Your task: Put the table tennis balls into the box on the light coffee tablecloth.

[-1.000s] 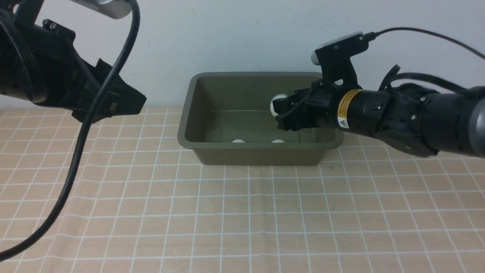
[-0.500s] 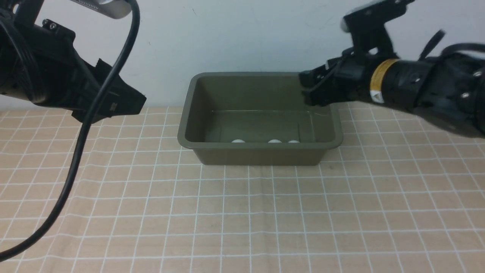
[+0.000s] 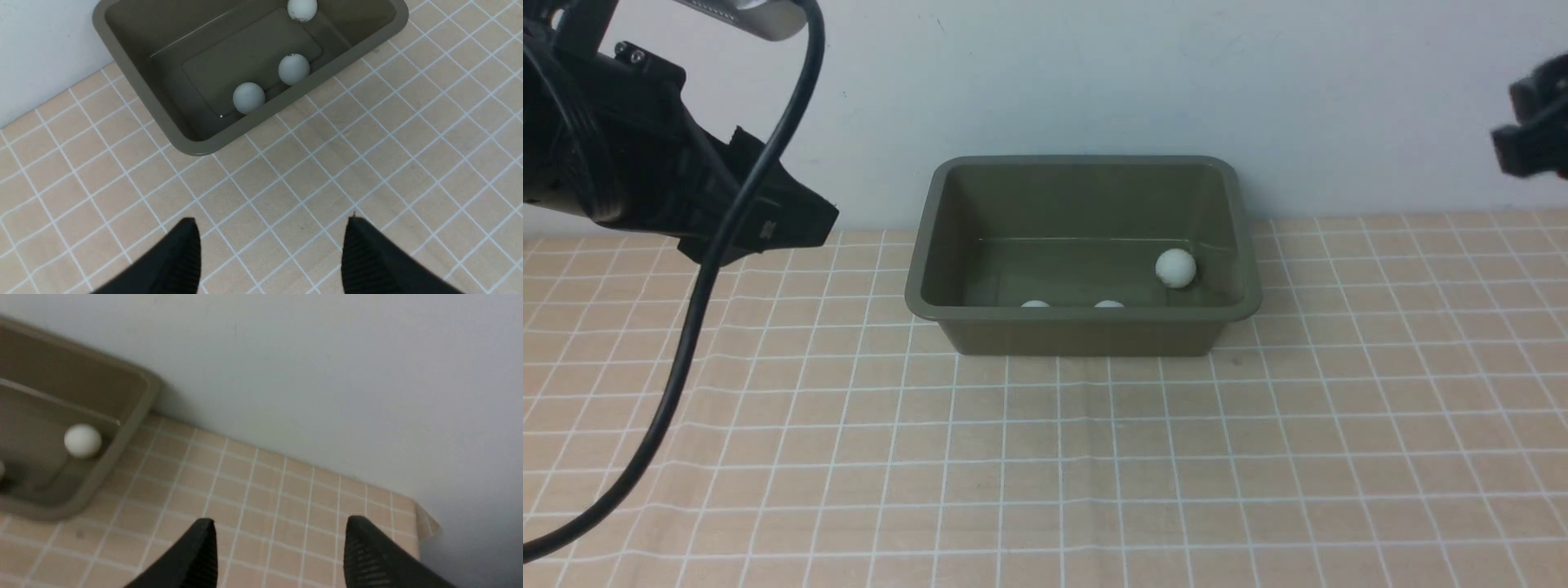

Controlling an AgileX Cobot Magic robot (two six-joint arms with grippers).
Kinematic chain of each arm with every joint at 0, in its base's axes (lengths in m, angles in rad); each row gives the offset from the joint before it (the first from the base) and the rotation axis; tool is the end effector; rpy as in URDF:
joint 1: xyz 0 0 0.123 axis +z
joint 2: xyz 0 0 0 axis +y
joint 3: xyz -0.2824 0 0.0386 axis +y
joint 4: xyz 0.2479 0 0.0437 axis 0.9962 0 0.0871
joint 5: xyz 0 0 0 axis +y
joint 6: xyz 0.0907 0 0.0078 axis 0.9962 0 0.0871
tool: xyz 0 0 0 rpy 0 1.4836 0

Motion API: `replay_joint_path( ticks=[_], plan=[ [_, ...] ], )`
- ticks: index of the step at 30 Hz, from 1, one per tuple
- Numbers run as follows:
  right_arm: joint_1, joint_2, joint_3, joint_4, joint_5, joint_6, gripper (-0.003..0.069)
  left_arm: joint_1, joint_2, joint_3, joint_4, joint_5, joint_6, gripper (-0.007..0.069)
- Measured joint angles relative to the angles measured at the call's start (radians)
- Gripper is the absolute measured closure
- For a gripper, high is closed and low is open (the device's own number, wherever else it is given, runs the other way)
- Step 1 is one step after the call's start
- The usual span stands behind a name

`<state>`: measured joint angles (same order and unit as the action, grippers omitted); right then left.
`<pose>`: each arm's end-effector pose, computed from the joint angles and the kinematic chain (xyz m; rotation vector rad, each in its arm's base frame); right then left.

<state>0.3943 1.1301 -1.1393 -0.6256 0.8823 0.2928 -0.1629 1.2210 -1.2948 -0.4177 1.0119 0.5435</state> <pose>0.2235 0.0483 0.3896 -0.3332 2.1677 -0.3836 0.2341 -0.0702 0.4014 0.7116 2.2332 -0.3437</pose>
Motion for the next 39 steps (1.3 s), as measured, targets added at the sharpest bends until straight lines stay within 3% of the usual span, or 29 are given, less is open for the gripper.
replay_joint_path(
  ticks=[1, 2, 6, 11, 14, 17, 20, 24, 27, 32, 39],
  plan=[
    [0.000, -0.004, 0.000, 0.007, 0.009, -0.015, 0.0276, 0.000, 0.000, 0.000, 0.000, 0.000, 0.000, 0.0239],
    [0.000, -0.015, 0.000, 0.068, 0.078, -0.130, 0.0285, 0.000, 0.000, 0.000, 0.000, 0.000, 0.000, 0.0239],
    [0.000, -0.040, 0.000, 0.272, 0.162, -0.355, 0.0305, 0.000, 0.000, 0.000, -0.008, 0.000, 0.000, 0.0239],
    [0.000, -0.083, 0.000, 0.626, 0.066, -0.571, 0.0311, 0.000, 0.000, 0.000, -0.035, 0.000, 0.000, 0.0239],
    [0.000, -0.109, 0.000, 0.698, -0.006, -0.596, 0.0312, 0.000, 0.000, 0.000, -0.043, 0.000, 0.000, 0.0239],
    [-0.001, -0.146, 0.000, 0.636, -0.071, -0.555, 0.0312, 0.000, 0.000, 0.000, -0.045, 0.001, 0.000, 0.0239],
    [-0.003, -0.191, 0.000, 0.490, -0.112, -0.440, 0.0312, 0.000, 0.000, 0.000, -0.045, 0.004, 0.000, 0.0239],
    [-0.003, -0.262, 0.000, 0.269, -0.075, -0.255, 0.0312, 0.000, 0.000, 0.000, -0.045, 0.004, 0.001, 0.0239],
    [-0.005, -0.323, 0.005, 0.171, -0.011, -0.137, 0.0312, 0.000, 0.000, 0.000, -0.045, 0.004, 0.001, 0.0239],
    [-0.008, -0.436, 0.068, 0.150, 0.008, -0.089, 0.0312, 0.000, 0.000, 0.000, -0.045, 0.004, 0.001, 0.0239],
    [-0.008, -0.566, 0.278, 0.220, -0.068, -0.059, 0.0312, 0.000, 0.000, 0.000, -0.046, 0.004, 0.001, 0.0239]
  ],
)
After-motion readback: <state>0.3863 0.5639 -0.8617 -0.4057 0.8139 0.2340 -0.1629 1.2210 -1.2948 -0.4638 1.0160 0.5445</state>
